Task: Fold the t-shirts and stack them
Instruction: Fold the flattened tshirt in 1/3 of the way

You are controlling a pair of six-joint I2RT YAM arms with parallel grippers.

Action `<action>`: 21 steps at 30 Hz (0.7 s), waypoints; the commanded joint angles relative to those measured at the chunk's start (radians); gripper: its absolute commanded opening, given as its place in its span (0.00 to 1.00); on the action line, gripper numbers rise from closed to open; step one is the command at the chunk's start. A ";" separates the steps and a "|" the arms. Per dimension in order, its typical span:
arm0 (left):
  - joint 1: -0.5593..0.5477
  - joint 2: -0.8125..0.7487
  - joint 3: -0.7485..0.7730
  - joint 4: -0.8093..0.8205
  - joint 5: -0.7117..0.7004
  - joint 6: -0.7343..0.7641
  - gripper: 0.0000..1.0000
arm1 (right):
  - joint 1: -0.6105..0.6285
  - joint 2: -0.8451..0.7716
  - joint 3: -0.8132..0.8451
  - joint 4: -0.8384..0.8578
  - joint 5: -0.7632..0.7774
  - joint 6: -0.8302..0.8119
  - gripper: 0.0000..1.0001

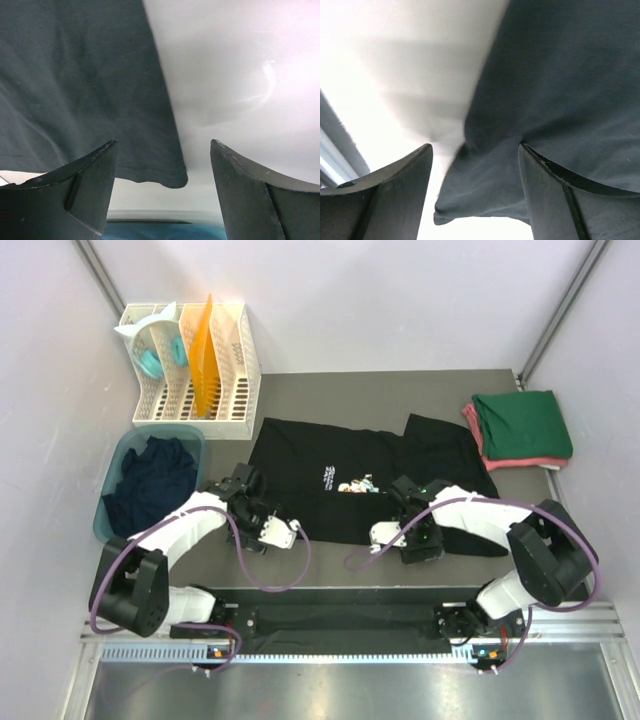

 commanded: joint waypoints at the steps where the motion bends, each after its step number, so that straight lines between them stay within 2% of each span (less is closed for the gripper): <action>1: 0.002 0.016 0.000 0.077 0.013 -0.008 0.79 | 0.008 -0.048 0.069 0.094 0.033 0.047 0.70; 15: 0.000 0.086 -0.089 0.177 -0.001 0.001 0.78 | -0.093 -0.064 0.251 0.146 0.119 -0.015 0.73; 17: -0.001 0.101 -0.097 0.188 -0.001 0.001 0.75 | -0.101 -0.058 0.299 0.131 0.110 -0.023 0.73; 18: -0.001 0.108 -0.097 0.188 -0.001 -0.001 0.70 | -0.104 -0.058 0.310 0.129 0.109 -0.026 0.73; 20: -0.003 0.126 -0.095 0.193 -0.008 -0.005 0.54 | -0.108 -0.059 0.339 0.131 0.108 -0.043 0.73; 21: -0.004 0.132 -0.095 0.199 -0.011 -0.008 0.31 | -0.108 -0.058 0.348 0.135 0.116 -0.051 0.73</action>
